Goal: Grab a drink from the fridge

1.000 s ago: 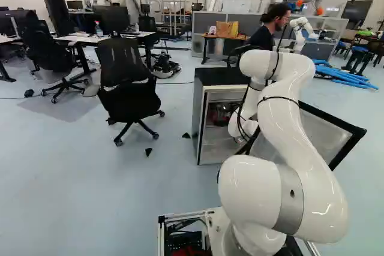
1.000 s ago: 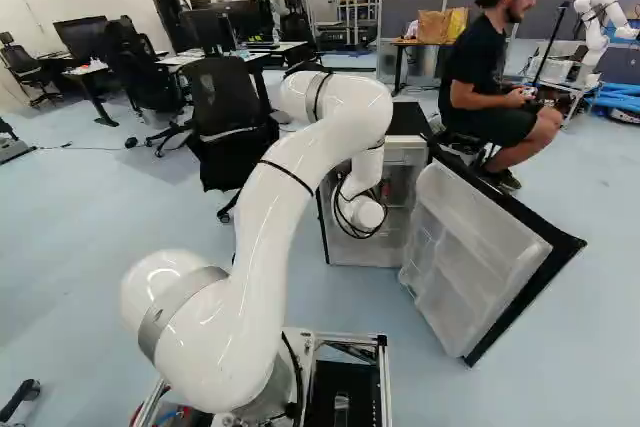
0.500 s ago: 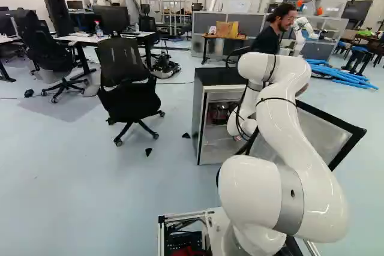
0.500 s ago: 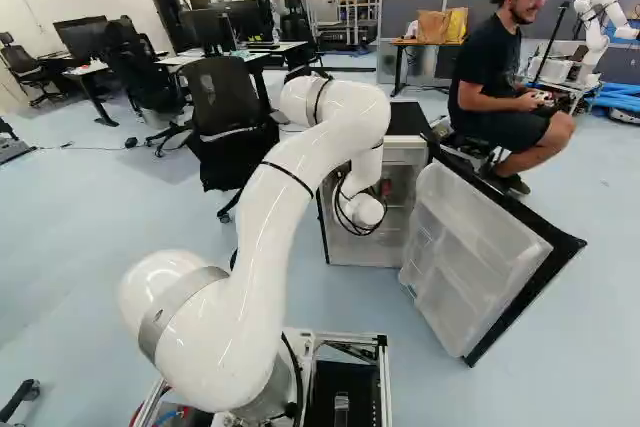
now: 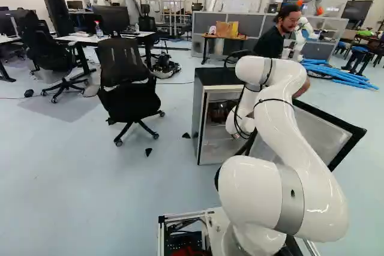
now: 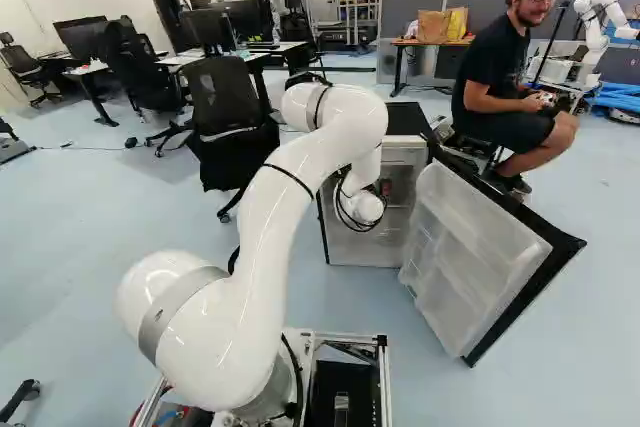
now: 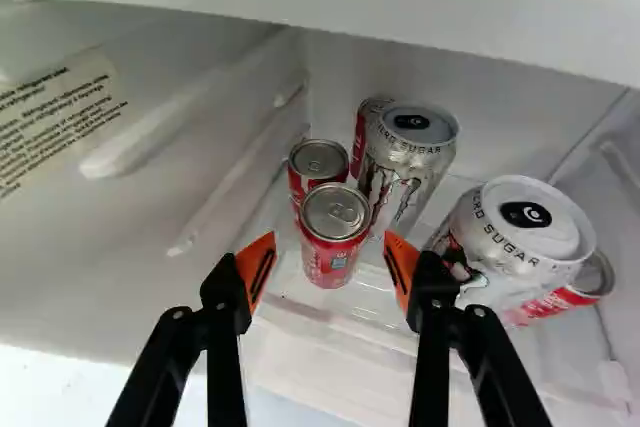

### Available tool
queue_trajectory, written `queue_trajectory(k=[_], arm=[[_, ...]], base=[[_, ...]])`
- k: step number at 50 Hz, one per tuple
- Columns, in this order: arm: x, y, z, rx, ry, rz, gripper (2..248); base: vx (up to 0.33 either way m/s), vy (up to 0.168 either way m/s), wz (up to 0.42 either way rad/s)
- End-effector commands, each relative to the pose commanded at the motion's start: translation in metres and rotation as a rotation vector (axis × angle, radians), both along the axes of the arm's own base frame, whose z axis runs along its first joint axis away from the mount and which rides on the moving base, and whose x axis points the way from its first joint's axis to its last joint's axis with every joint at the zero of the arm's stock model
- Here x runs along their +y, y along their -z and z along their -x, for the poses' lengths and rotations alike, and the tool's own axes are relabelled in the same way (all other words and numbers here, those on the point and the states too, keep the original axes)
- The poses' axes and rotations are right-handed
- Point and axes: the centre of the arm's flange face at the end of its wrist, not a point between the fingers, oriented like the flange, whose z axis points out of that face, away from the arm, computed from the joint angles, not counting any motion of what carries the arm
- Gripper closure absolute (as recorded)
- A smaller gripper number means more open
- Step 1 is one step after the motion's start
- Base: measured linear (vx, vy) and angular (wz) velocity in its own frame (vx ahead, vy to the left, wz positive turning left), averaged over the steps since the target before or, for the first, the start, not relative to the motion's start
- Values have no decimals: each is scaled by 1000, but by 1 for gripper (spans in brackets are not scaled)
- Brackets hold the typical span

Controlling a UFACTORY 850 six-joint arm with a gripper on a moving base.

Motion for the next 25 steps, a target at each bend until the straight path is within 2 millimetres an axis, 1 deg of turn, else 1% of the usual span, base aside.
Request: queue_trajectory(k=[12, 25], arm=[[2, 2, -12, -16, -10, 7, 85], [2, 3, -12, -16, -11, 7, 85]], base=[[0, 0, 0], [0, 0, 0]])
